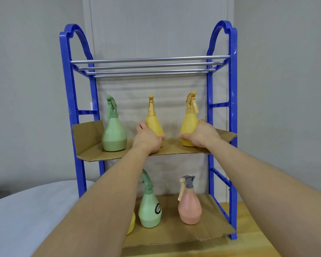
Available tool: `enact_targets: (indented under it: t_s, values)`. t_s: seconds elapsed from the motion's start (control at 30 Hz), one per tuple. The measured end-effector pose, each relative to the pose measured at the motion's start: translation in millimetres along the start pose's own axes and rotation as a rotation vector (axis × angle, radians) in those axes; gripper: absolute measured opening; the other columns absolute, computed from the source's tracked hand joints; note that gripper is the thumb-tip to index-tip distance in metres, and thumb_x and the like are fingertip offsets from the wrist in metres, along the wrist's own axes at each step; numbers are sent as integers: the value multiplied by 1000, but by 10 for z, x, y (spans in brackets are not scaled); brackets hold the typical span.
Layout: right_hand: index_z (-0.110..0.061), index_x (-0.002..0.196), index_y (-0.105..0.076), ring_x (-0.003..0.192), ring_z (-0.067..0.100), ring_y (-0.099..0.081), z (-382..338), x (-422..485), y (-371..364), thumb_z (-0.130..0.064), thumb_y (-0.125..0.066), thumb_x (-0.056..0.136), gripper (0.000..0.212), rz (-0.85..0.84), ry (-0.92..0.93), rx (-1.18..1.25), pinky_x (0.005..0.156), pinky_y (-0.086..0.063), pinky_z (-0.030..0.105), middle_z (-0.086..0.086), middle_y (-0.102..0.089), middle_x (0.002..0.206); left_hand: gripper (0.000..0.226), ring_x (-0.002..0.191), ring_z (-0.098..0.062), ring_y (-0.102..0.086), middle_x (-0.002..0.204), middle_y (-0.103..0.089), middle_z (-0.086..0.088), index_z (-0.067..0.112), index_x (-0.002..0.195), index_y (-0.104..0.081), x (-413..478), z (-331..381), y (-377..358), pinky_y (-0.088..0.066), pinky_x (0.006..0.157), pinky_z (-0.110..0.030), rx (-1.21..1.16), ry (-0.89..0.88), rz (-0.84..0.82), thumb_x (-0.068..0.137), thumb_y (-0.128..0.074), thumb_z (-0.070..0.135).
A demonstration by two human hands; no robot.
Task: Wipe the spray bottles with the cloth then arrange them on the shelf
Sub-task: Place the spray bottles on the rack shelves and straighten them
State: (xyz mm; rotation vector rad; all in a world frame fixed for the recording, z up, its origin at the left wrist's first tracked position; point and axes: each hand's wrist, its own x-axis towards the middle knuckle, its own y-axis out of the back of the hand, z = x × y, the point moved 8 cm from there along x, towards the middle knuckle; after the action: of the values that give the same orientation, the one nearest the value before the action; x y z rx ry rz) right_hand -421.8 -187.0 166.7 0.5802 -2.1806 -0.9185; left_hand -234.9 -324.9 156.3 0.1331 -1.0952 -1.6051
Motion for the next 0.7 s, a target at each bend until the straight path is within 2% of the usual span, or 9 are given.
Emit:
enact_targets:
  t_s: [0.27,0.4,0.53,0.7]
  values:
    - [-9,149,-40,120,33,-61,5,4,2,-72,-79,80,101,6,-15,-4,83,-51,41,14,-58,135,96,141,-42,-52,165,-25,-15,3,161,-15,10,11,-7,-47,107,-49,21,0,0,99,-72,51]
    - [-8,151,-38,122,33,-60,8,17,-11,-71,-79,80,104,2,-29,1,87,-52,41,15,-56,138,97,142,-41,-51,166,-25,-14,4,162,-15,23,12,-2,-46,108,-49,14,7,-2,99,-72,52]
    - [-7,151,-38,122,33,-61,9,10,-9,-72,-80,79,105,5,-27,9,83,-50,39,16,-56,137,97,143,-41,-50,166,-25,-13,4,162,-15,32,4,-13,-46,109,-50,16,7,-2,99,-72,51]
    - [-7,150,-37,121,32,-61,6,-1,-2,-72,-79,79,105,2,-22,11,86,-53,41,15,-56,136,99,145,-40,-49,167,-27,-12,7,163,-15,51,-7,2,-46,110,-50,14,10,-13,97,-74,53]
